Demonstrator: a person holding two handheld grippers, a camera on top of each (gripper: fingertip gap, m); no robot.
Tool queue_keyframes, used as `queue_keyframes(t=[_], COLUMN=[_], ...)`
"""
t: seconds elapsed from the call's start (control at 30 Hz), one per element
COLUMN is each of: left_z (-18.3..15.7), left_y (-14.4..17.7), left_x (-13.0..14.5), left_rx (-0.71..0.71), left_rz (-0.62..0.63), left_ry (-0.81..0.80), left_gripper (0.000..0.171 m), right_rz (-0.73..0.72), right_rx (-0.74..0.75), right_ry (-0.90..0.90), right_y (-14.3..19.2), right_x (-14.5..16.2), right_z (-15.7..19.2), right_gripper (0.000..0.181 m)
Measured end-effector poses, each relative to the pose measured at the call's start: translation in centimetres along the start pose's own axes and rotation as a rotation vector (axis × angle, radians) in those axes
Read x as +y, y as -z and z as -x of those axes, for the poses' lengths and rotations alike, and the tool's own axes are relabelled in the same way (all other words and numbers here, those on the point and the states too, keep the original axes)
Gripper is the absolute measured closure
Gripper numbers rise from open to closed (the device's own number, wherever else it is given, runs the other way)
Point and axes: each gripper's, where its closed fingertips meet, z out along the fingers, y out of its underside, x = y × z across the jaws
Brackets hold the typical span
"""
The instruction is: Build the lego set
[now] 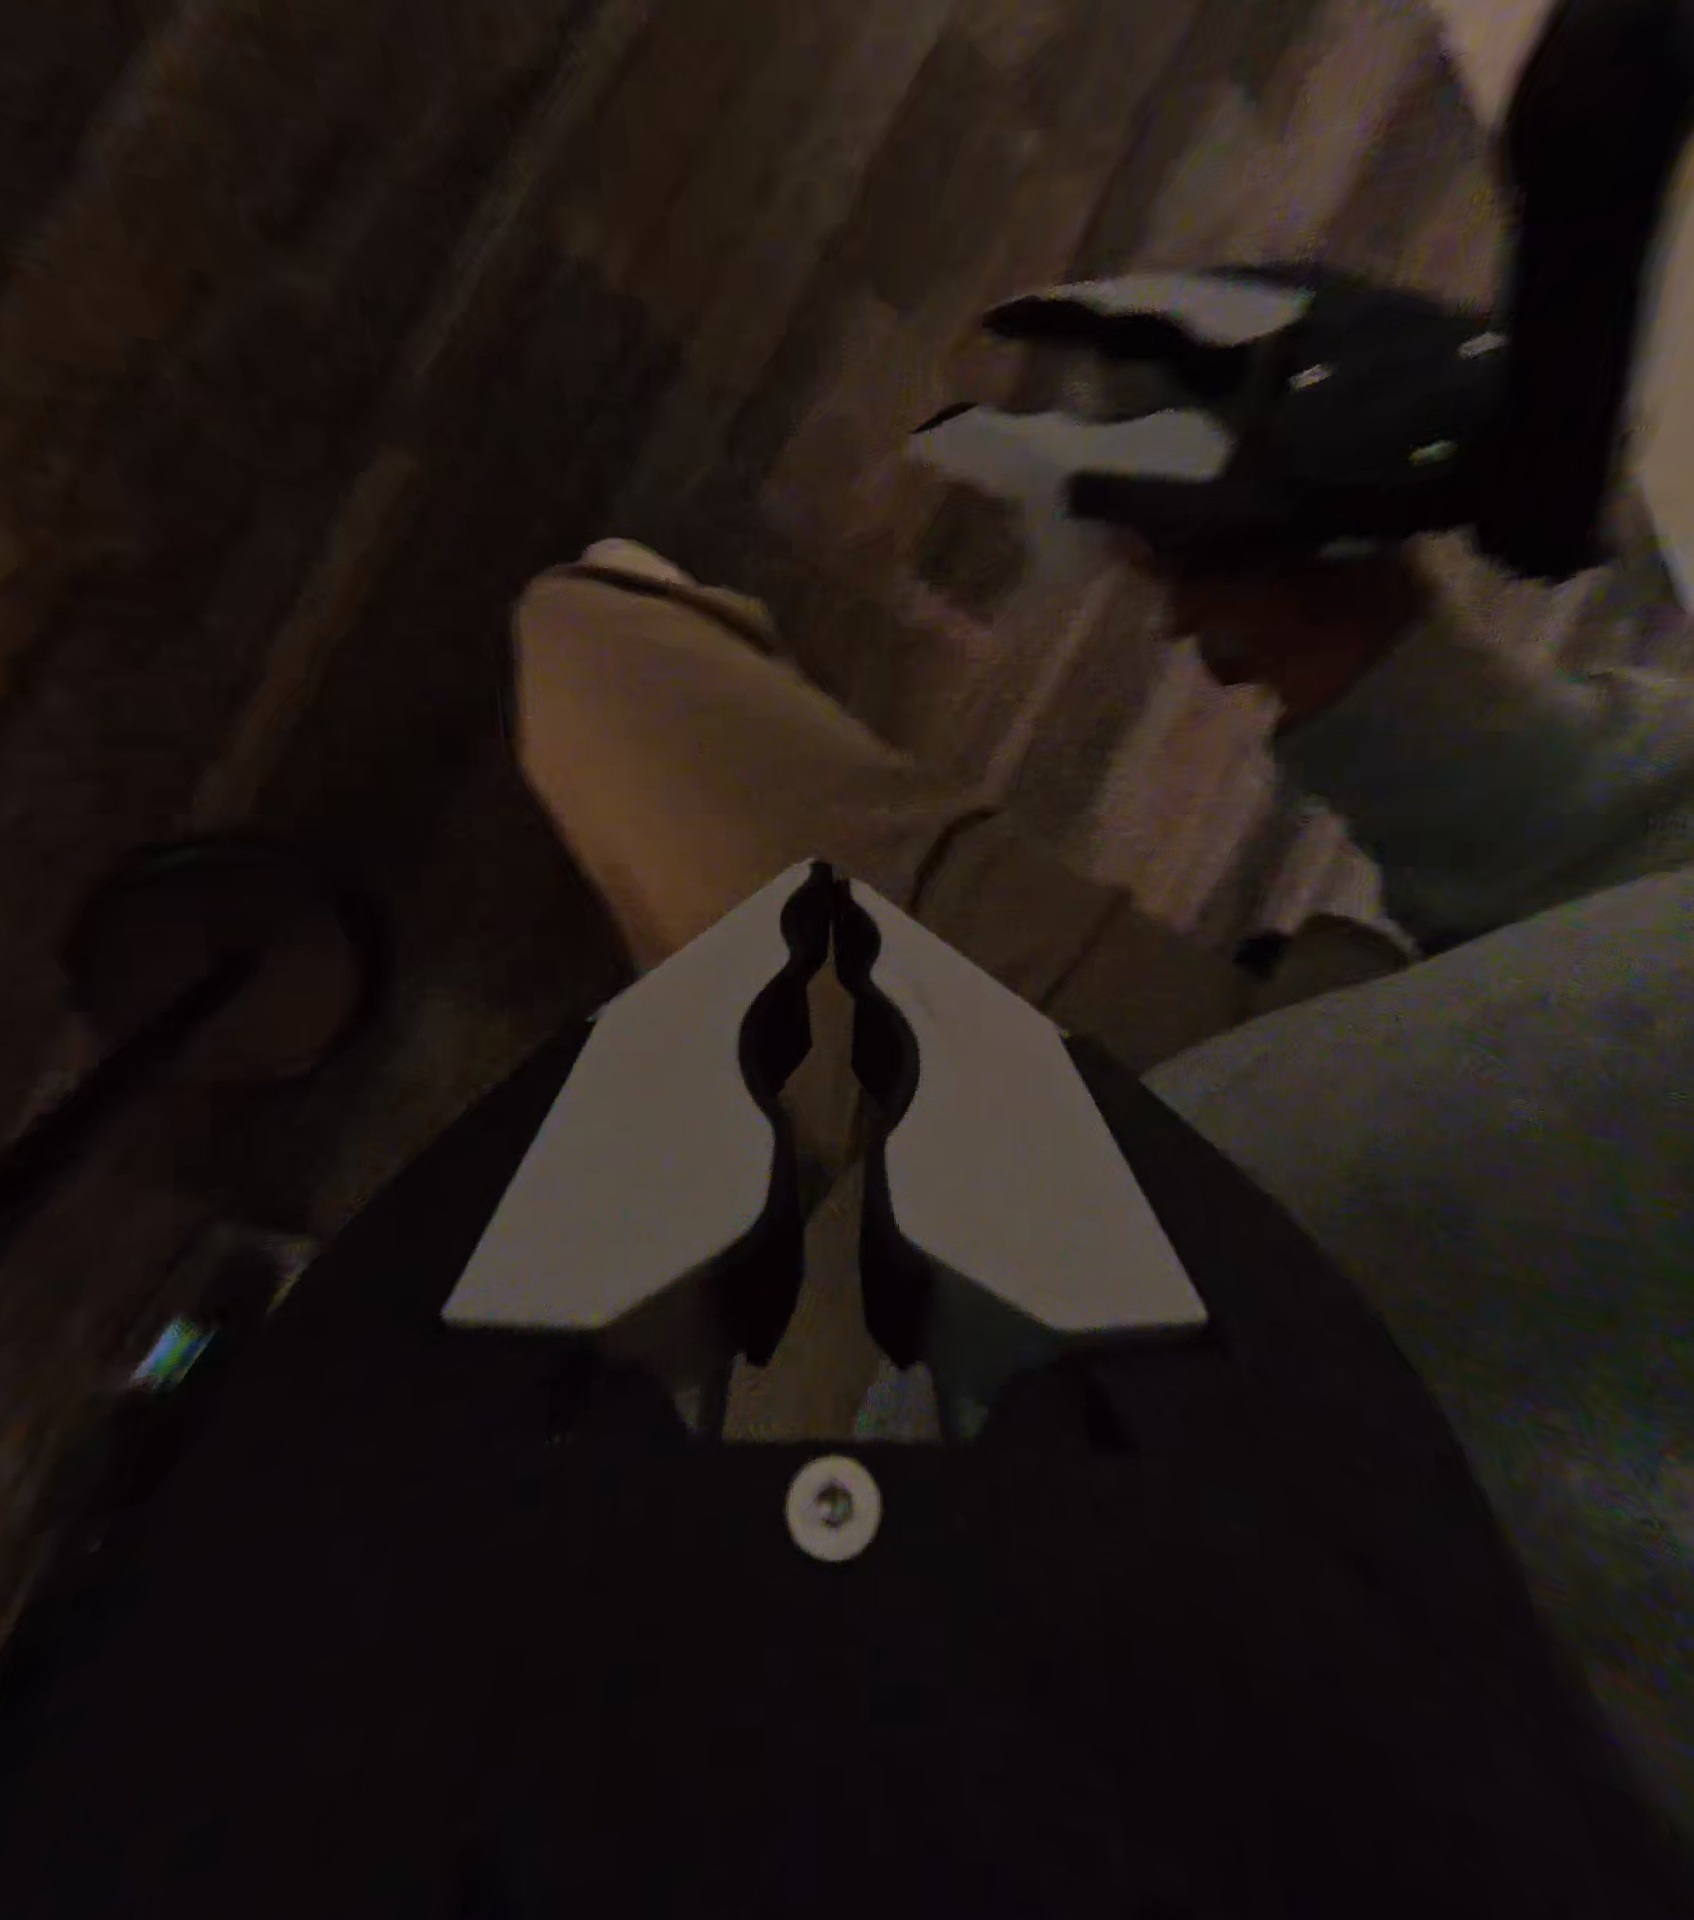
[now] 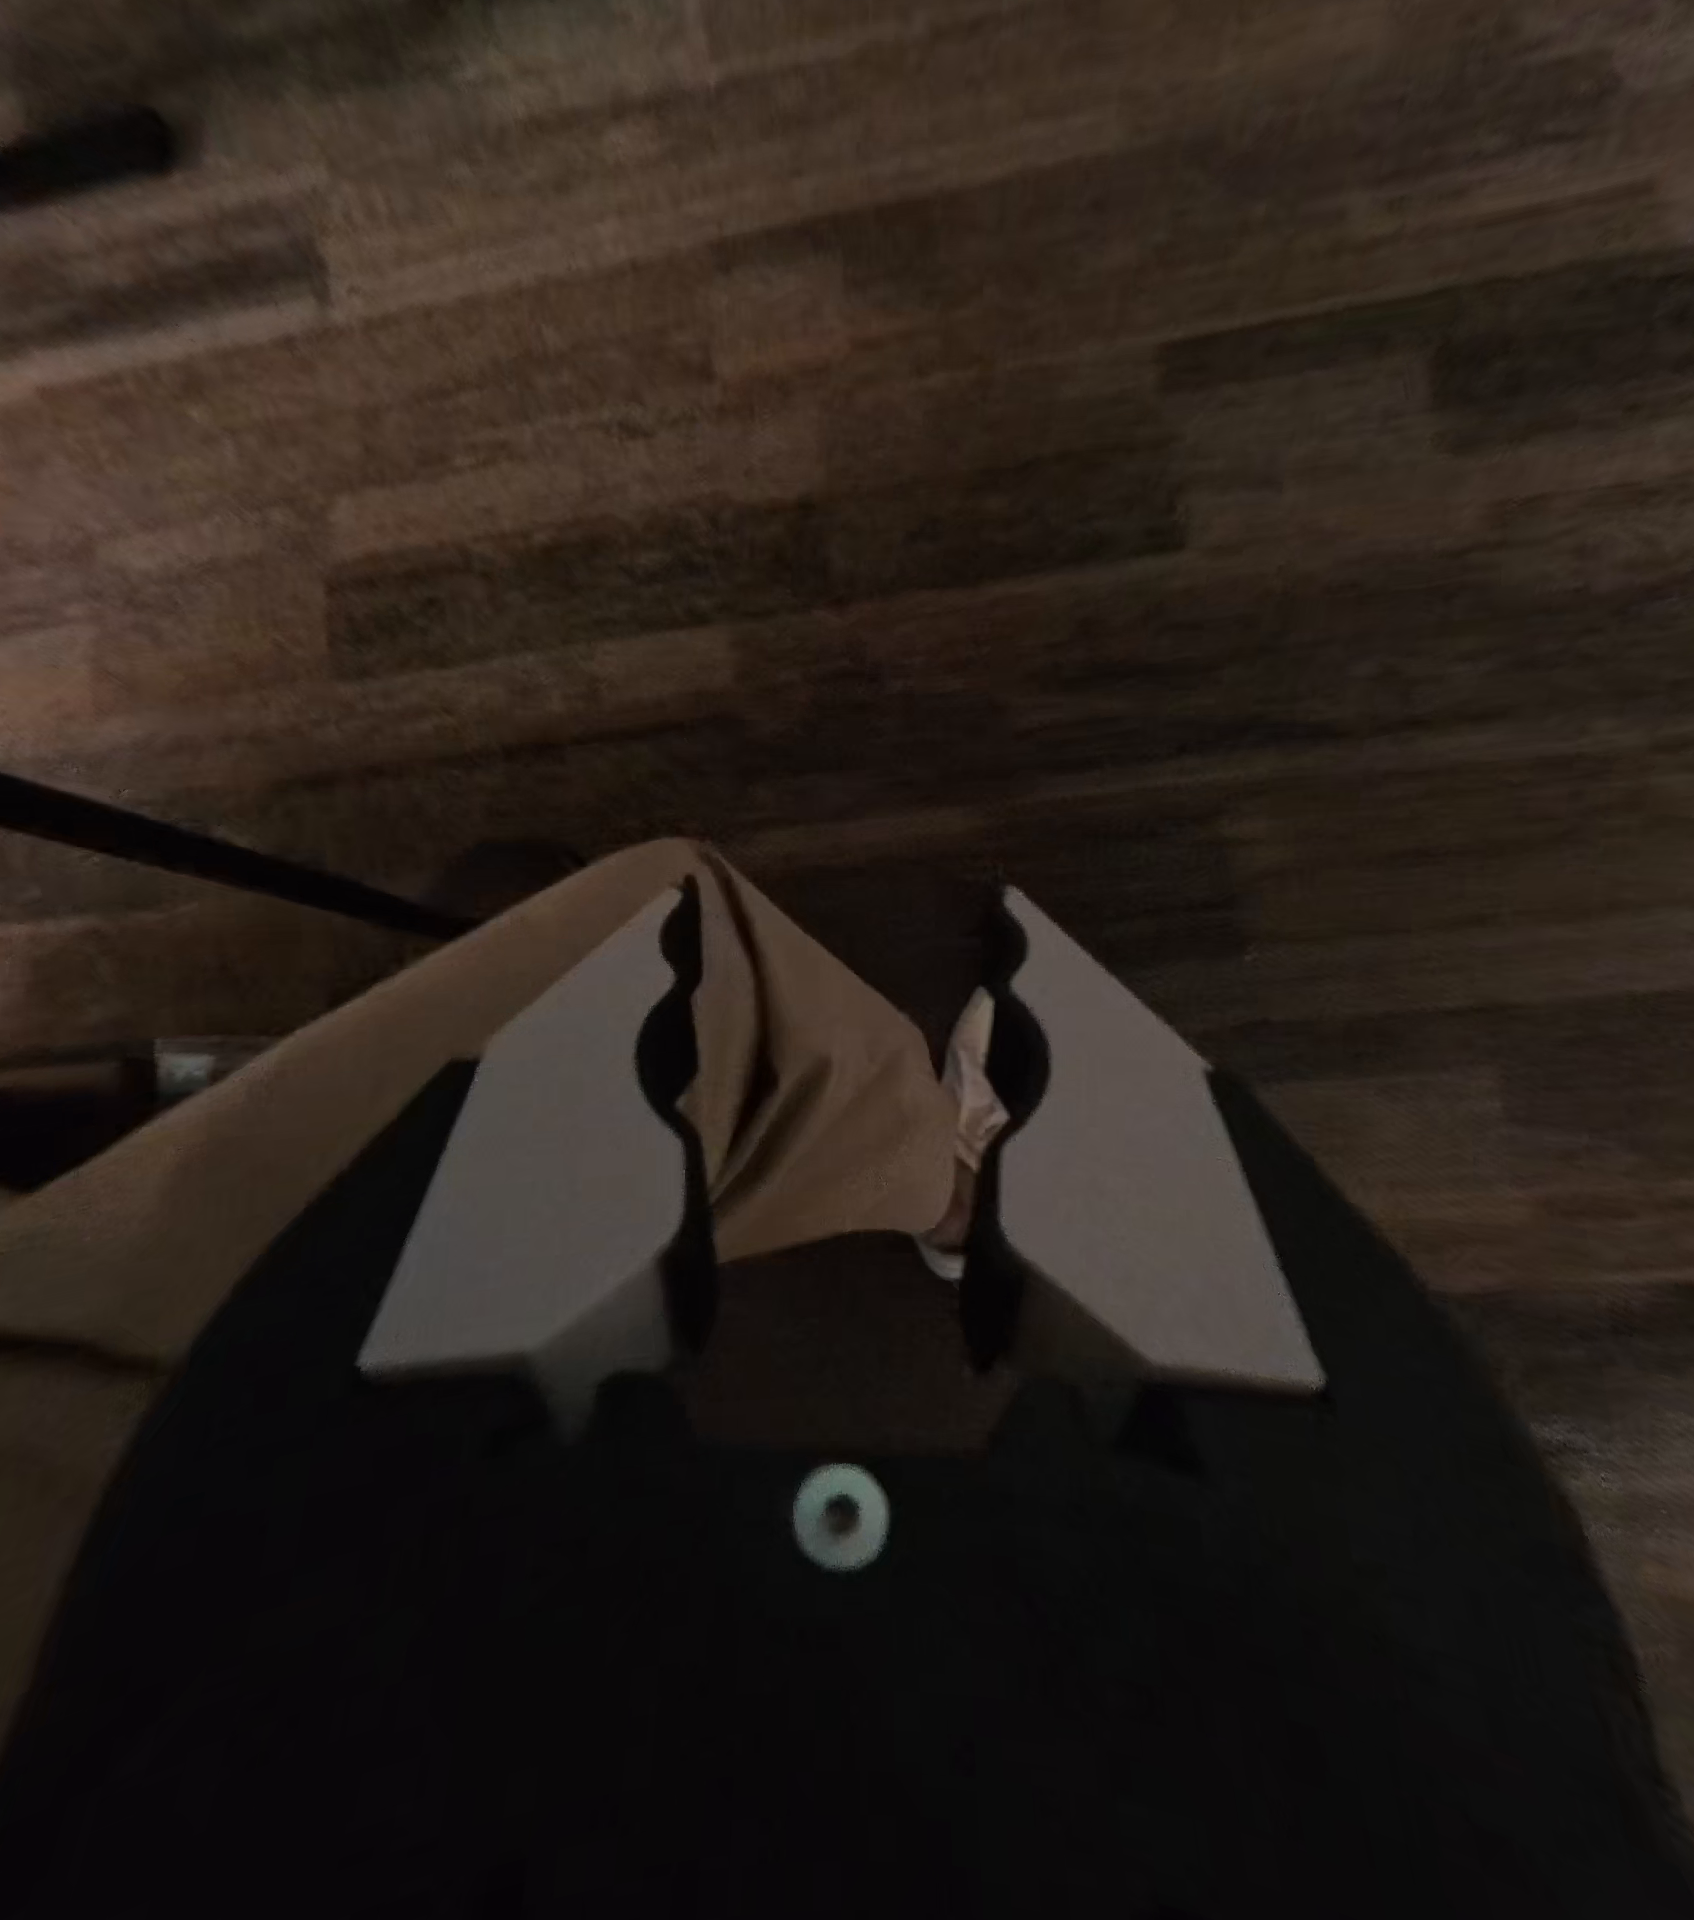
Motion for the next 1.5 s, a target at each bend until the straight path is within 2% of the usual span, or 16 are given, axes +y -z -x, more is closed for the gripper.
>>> queue_keyframes(t=[0.17,0.27,0.37,0.43,0.5,0.57,0.67,0.77,0.87,0.97,1.07,1.17,1.3,1.37,1.43,1.5], left_z=[1.7,5.5,8.9,11.4,14.9,19.0,26.0,33.7,37.0,39.2,41.8,46.7,57.1,63.0,69.1,74.3], left_y=[5.0,8.7,13.1,17.2,20.5,22.8,25.3,29.2,33.7,37.7,38.1,35.4,28.9,25.1,22.7,22.0], left_x=[-11.3,-17.1,-21.5,-22.3,-21.0,-19.2,-16.8,-10.9,-7.1,-3.7,0.7,6.4,14.5,16.9,16.9,16.9], left_rx=[-0.198,-0.348,-0.309,-0.317,-0.385,-0.421,-0.399,-0.596,-0.706,-0.774,-0.73,-0.744,-0.727,-0.586,-0.314,-0.106], left_rz=[-0.047,-0.175,-0.357,-0.485,-0.554,-0.616,-0.792,-0.972,-1.093,-1.091,-1.074,-1.11,-1.237,-1.228,-1.221,-1.171], left_ry=[0.043,0.109,0.338,0.479,0.585,0.736,0.962,1.197,1.356,1.522,1.735,1.957,2.325,2.533,2.674,2.762], left_gripper=[0.171,0.17,0.171,0.171,0.167,0.162,0.161,0.164,0.165,0.154,0.139,0.137,0.137,0.142,0.145,0.146], right_rz=[-0.119,-0.211,-0.186,-0.192,-0.207,-0.176,-0.066,-0.052,-0.012,0.13,0.275,0.344,0.387,0.419,0.521,0.613], right_rx=[-0.173,-0.307,-0.51,-0.674,-0.74,-0.798,-0.952,-1.107,-1.127,-1.108,-1.09,-1.084,-1.119,-1.097,-1.077,-1.108], right_ry=[0.158,0.309,0.338,0.378,0.532,0.738,1.064,1.283,1.404,1.429,1.46,1.556,1.675,1.653,1.672,1.727], right_y=[-0.1,-3.2,-6.7,-7.2,-8.7,-11.4,-16.6,-23.7,-30.1,-35.9,-43.3,-54.3,-72.5,-81.4,-88.5,-93.1], right_x=[-15.6,-26.3,-37.0,-42.5,-45.8,-47.0,-46.1,-44.8,-44.7,-44.1,-40.7,-34.0,-19.8,-11.9,-4.0,2.9], right_z=[-2.9,0.5,9.3,16.8,23.6,30.5,39.9,48.6,58.7,68.4,78.2,88.9,103.3,109.7,113.7,115.9], right_gripper=[0.128,0.129,0.136,0.14,0.142,0.137,0.131,0.147,0.158,0.155,0.144,0.139,0.137,0.12,0.12,0.124])
